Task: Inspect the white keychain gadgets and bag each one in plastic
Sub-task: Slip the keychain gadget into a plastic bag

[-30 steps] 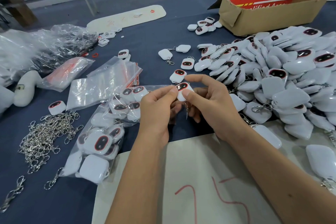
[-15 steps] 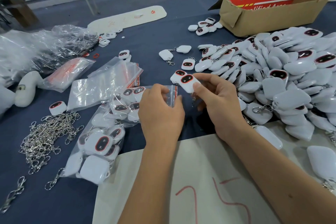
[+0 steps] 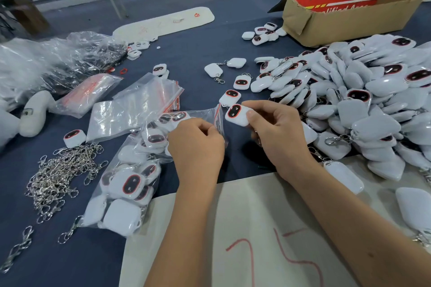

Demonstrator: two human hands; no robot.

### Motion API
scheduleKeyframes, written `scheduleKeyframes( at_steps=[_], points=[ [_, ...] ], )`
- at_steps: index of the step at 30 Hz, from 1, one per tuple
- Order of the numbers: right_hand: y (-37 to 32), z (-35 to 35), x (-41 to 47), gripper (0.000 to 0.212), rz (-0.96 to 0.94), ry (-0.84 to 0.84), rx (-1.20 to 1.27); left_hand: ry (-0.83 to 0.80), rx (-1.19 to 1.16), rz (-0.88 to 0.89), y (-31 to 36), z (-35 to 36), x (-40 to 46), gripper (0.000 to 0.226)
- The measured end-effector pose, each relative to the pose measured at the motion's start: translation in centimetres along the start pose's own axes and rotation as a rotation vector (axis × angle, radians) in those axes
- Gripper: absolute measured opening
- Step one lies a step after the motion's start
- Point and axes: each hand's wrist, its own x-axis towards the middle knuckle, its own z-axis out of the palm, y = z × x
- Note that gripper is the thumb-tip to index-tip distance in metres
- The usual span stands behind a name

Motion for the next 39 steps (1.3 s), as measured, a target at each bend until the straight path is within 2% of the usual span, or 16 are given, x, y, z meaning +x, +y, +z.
scheduleKeyframes(
  at_steps=[6, 11, 13, 17, 19, 25, 28, 31, 33, 35, 37, 39],
  points=[
    [-0.5, 0.3, -0.6, 0.011, -0.113, -0.110, -0.154, 0.053, -0.052, 0.189, 0.2, 0.0, -0.2, 0.018],
    [-0.7, 0.4, -0.8, 0.019, -0.142, -0.228, -0.224, 0.079, -0.040, 0.357, 0.5, 0.2, -0.3, 0.015],
    [-0.8, 0.5, -0.8, 0.022, -0.171, -0.206, -0.198, 0.072, -0.059, 0.392, 0.6, 0.3, -0.5, 0.014],
    [-0.3, 0.1, -0.3, 0.020, -0.159, -0.045, -0.119, 0.107, -0.123, 0.398, 0.6, 0.5, -0.6, 0.014],
    [-0.4, 0.1, -0.3, 0.021, -0.158, -0.041, -0.077, 0.126, -0.130, 0.395, 0.6, 0.5, -0.4, 0.013],
    [-0.9, 0.8, -0.9, 0.024, -0.159, -0.294, -0.202, 0.142, -0.128, 0.487, 0.6, 0.6, -0.6, 0.010],
    [-0.6, 0.8, -0.7, 0.022, -0.132, -0.211, -0.254, 0.157, -0.181, 0.478, 0.7, 0.6, -0.7, 0.010],
    [-0.4, 0.8, -0.6, 0.004, -0.095, -0.026, -0.300, 0.176, -0.265, 0.405, 0.5, 0.6, -0.4, 0.012],
    [-0.5, 0.7, -0.8, 0.006, -0.112, 0.028, -0.243, 0.162, -0.260, 0.403, 0.6, 0.6, -0.5, 0.011],
    [-0.9, 0.6, -0.8, 0.009, -0.098, -0.087, -0.028, 0.168, -0.237, 0.424, 0.8, 0.6, -0.6, 0.011],
    [-1.2, 0.6, -0.7, 0.027, -0.046, -0.292, 0.152, 0.208, -0.231, 0.419, 0.7, 0.5, -0.6, 0.010],
    [-1.4, 0.7, -1.0, 0.041, -0.086, -0.455, 0.110, 0.230, -0.211, 0.417, 0.6, 0.4, -0.5, 0.011]
  ],
)
